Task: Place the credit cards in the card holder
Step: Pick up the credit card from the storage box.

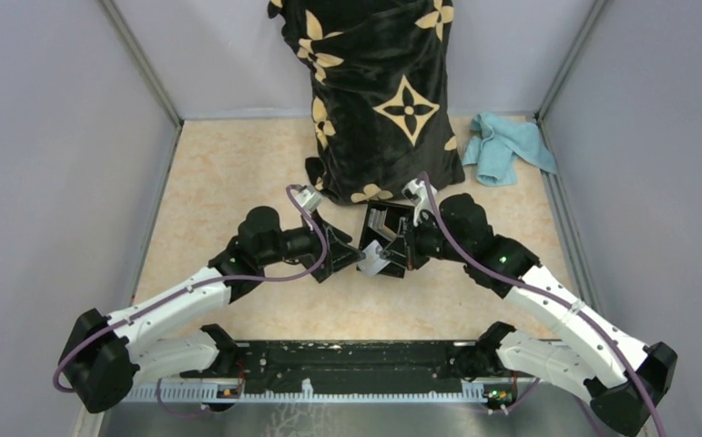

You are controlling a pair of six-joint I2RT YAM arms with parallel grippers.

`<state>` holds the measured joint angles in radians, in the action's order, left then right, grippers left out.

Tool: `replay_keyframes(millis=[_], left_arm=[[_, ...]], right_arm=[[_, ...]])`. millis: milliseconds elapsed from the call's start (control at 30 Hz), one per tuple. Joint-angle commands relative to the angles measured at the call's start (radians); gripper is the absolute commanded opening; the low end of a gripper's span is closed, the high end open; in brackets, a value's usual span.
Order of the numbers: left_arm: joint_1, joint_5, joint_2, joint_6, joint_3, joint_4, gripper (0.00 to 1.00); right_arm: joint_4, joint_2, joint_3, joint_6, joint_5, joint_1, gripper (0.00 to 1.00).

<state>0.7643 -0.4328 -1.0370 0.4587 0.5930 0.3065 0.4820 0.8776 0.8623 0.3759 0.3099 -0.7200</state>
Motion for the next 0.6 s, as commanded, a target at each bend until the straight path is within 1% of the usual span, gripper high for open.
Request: replay_keyframes(millis=[0, 133, 200, 267, 367, 400, 467, 533, 567], left_arm=[[0.007, -0.116, -0.052, -0.041, 0.057, 0.029, 0.82], [0.007, -0.149, -0.086, -0.054, 0.068, 0.029, 0.77], [0.007, -0.173, -0.096, -0.057, 0.071, 0.028, 0.72], [0.006, -0.186, -0.102, -0.063, 0.072, 0.019, 0.7], [0.007, -0.204, -0.105, -0.066, 0.067, 0.013, 0.61], [0.007, -0.207, -0.105, -0.067, 0.065, 0.011, 0.56], [0.006, -0.211, -0.103, -0.07, 0.062, 0.012, 0.41], [0.005, -0.217, -0.106, -0.071, 0.058, 0.015, 0.32], [0.005, -0.222, -0.11, -0.07, 0.058, 0.016, 0.25]], right_arm=[[-0.098, 0.017, -0.012, 0.025, 0.127, -0.007, 0.0], [-0.115, 0.042, -0.013, 0.024, 0.162, -0.006, 0.0], [-0.122, 0.058, -0.01, 0.022, 0.179, 0.003, 0.0], [-0.132, 0.072, -0.009, 0.021, 0.21, 0.021, 0.0], [-0.153, 0.087, -0.009, 0.028, 0.257, 0.057, 0.0], [-0.157, 0.094, -0.009, 0.029, 0.273, 0.07, 0.0], [-0.168, 0.107, -0.013, 0.029, 0.298, 0.096, 0.0], [-0.189, 0.115, -0.024, 0.037, 0.329, 0.116, 0.0], [-0.202, 0.119, -0.029, 0.043, 0.342, 0.125, 0.0]])
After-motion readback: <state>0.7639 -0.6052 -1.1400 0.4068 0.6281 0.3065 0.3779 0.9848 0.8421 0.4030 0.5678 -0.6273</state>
